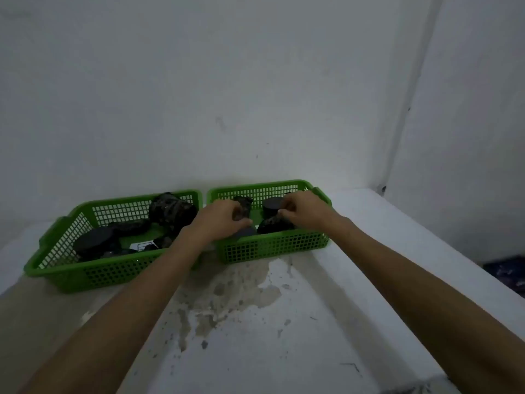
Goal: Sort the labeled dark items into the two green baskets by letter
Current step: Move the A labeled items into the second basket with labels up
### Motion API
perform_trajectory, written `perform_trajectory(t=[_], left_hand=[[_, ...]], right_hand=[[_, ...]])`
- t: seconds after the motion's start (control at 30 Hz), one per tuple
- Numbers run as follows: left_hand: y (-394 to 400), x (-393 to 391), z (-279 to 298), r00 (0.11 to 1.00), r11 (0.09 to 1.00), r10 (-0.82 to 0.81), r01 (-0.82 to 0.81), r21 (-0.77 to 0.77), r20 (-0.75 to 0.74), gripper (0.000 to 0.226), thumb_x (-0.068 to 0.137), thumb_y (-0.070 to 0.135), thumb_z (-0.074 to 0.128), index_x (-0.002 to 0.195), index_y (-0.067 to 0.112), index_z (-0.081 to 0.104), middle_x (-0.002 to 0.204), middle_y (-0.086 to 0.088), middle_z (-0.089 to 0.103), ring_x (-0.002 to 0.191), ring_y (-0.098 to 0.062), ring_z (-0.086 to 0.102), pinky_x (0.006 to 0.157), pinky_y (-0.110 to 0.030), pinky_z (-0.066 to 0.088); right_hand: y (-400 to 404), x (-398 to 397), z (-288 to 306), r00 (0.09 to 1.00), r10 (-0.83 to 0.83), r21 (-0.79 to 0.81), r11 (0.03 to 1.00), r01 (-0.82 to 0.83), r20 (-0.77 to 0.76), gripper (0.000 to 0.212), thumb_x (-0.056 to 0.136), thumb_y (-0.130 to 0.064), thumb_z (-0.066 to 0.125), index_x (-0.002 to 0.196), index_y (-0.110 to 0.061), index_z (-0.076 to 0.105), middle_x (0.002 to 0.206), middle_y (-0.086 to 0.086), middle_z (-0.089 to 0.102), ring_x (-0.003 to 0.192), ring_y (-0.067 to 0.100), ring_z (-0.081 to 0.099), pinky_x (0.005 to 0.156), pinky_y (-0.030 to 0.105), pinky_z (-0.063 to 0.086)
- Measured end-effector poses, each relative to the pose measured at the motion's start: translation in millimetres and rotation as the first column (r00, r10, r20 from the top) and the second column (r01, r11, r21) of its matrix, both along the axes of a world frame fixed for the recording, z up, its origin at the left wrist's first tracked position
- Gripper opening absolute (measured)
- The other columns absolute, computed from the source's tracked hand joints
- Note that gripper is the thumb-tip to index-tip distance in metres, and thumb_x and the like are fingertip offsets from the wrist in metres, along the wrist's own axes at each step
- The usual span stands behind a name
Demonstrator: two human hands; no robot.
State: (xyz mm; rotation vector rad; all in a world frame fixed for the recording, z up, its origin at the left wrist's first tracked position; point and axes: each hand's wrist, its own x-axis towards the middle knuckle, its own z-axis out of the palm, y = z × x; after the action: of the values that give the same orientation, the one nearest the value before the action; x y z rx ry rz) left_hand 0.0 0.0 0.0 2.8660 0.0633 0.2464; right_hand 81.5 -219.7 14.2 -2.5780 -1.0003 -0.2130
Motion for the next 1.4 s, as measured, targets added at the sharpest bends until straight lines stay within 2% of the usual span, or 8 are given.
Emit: perform_trajectory(t=[0.4,0.53,0.7,0.83,0.9,1.07,1.2,1.4], left_hand=[[-21.1,40.6,-15.1,0.931,0.972,0.231,-0.209,0.107,-0.282,0.057,0.071,0.069,0.07,0.081,0.014,0.055,0.08,-0.005,0.057,0.077,-0.025,0.059,0.071,-0.036,0.054],[-24.0,47.6,-15.5,0.908,0.967,0.245,-0.254,0.019,-0.341,0.049,0.077,0.056,0.073,0.072,0.012,0.051,0.074,-0.007,0.053,0.07,-0.024,0.056,0.058,-0.032,0.045],[-23.5,46.5,-18.4,0.91,0.965,0.237,-0.261,-0.027,-0.339,0.051,0.075,0.058,0.074,0.078,0.01,0.057,0.08,-0.008,0.057,0.075,-0.025,0.058,0.063,-0.033,0.045],[-20.6,41.9,-2.5,0.945,0.956,0.202,-0.248,-0.159,-0.259,0.055,0.074,0.061,0.072,0.062,0.013,0.047,0.057,-0.003,0.043,0.052,-0.018,0.044,0.05,-0.028,0.033],[-17.1,36.9,13.3,0.963,0.937,0.172,-0.224,-0.266,-0.207,0.054,0.077,0.061,0.068,0.066,0.01,0.057,0.059,-0.004,0.051,0.056,-0.021,0.052,0.054,-0.031,0.043],[-9.9,19.6,52.1,0.99,0.739,0.075,-0.133,-0.66,-0.116,0.045,0.085,0.054,0.058,0.088,0.01,0.068,0.095,-0.015,0.068,0.085,-0.025,0.065,0.08,-0.036,0.055],[-8.3,5.3,69.9,0.993,0.648,0.059,-0.118,-0.753,-0.104,0.051,0.094,0.051,0.044,0.109,0.007,0.066,0.105,-0.016,0.066,0.093,-0.028,0.063,0.087,-0.041,0.053],[-2.5,-11.0,74.4,0.994,0.417,0.027,-0.105,-0.903,-0.103,0.039,0.096,0.048,0.039,0.097,0.014,0.059,0.101,-0.017,0.06,0.092,-0.029,0.058,0.078,-0.041,0.054]], right_hand=[[5.2,-2.3,-26.1,0.999,-0.017,-0.052,0.998,0.019,0.046,0.025,0.094,-0.036,0.056,0.104,-0.018,0.071,0.093,0.003,0.073,0.08,0.023,0.068,0.069,0.042,0.059],[3.0,-2.8,-29.8,0.999,-0.023,-0.051,0.998,0.025,0.038,0.025,0.095,-0.036,0.056,0.104,-0.018,0.07,0.093,0.003,0.073,0.079,0.023,0.068,0.068,0.042,0.059],[-3.3,-1.7,-25.2,0.998,-0.047,-0.022,0.999,0.048,0.028,0.025,0.094,-0.037,0.055,0.104,-0.02,0.07,0.093,0.001,0.073,0.082,0.022,0.068,0.069,0.041,0.058],[-10.0,-0.8,-14.9,0.996,-0.07,0.005,0.998,0.07,0.052,0.023,0.093,-0.034,0.056,0.1,-0.017,0.069,0.09,0.002,0.072,0.081,0.022,0.068,0.067,0.038,0.057],[-12.1,-0.9,-6.4,0.995,-0.076,0.032,0.997,0.074,0.061,0.022,0.093,-0.031,0.057,0.101,-0.015,0.069,0.093,0.003,0.073,0.083,0.022,0.067,0.07,0.041,0.058],[-9.8,-6.2,18.3,0.991,-0.052,0.08,0.996,0.042,0.127,0.023,0.094,-0.021,0.053,0.107,-0.011,0.069,0.104,0.008,0.072,0.094,0.027,0.067,0.077,0.042,0.056],[-3.5,-19.0,33.7,0.981,-0.004,0.119,0.993,-0.02,0.194,0.029,0.099,-0.019,0.051,0.123,-0.01,0.064,0.119,0.009,0.068,0.104,0.027,0.064,0.084,0.038,0.052],[10.5,-43.4,42.6,0.987,0.059,0.177,0.98,-0.086,0.152,0.063,0.093,-0.044,0.06,0.147,-0.015,0.043,0.142,0.003,0.05,0.125,0.021,0.054,0.096,0.036,0.046]])
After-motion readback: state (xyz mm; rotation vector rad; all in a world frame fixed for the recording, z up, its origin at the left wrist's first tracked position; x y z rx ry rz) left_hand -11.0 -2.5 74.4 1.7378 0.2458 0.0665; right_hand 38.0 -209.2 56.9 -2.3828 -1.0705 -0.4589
